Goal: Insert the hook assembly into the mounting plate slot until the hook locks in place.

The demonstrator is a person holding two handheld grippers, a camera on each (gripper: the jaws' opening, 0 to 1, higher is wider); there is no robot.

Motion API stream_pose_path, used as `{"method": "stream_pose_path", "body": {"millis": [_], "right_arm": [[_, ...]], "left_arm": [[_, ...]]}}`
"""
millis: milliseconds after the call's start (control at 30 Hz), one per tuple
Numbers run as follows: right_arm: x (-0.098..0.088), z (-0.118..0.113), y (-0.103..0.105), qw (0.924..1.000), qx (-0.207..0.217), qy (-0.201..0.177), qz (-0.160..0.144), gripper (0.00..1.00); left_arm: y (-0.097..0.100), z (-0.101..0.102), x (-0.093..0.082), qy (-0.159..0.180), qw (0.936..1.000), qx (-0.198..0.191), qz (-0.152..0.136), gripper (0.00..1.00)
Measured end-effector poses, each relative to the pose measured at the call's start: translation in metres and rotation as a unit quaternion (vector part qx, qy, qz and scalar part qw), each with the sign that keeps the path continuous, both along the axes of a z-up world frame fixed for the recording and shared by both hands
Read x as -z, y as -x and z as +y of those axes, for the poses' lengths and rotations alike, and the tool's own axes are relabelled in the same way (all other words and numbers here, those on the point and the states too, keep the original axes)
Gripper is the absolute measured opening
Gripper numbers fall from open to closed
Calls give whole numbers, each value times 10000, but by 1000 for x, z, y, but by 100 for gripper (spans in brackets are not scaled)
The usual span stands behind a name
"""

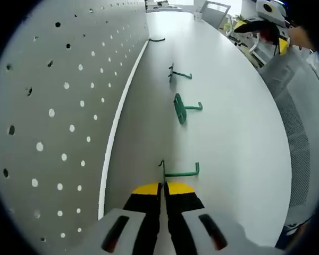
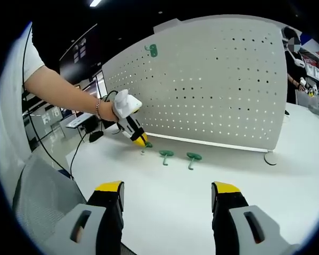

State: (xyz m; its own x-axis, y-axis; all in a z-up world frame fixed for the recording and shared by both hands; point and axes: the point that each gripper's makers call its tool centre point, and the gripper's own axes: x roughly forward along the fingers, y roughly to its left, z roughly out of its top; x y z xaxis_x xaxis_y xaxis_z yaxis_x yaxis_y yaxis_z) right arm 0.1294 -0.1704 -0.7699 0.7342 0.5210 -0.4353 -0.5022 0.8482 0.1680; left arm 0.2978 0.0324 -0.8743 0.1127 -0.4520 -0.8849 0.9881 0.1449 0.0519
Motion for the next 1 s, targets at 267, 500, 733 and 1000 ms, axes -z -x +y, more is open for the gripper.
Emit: {"method": "stream_pose_path", "body": {"millis": [267,500,733,1000], "right_arm": [[-2,-2,-1,10000,48,-51,-33,64],[-2,-1,-1,10000,48,-39,-52,64],[-2,-1,-1,10000,35,-6,-55,64],[-3,-2,-2,10000,44,-7,-87,64]], "left_arm": [[-4,-2,-16,433,9986,-301,-61,2],[-5,-4,-26,737,9959,-518,-104,2],[-6,-8,-40,1119,9909,-720,-192,2],[-8,-9,-51,1491,9832,-1031,-200,2]]}}
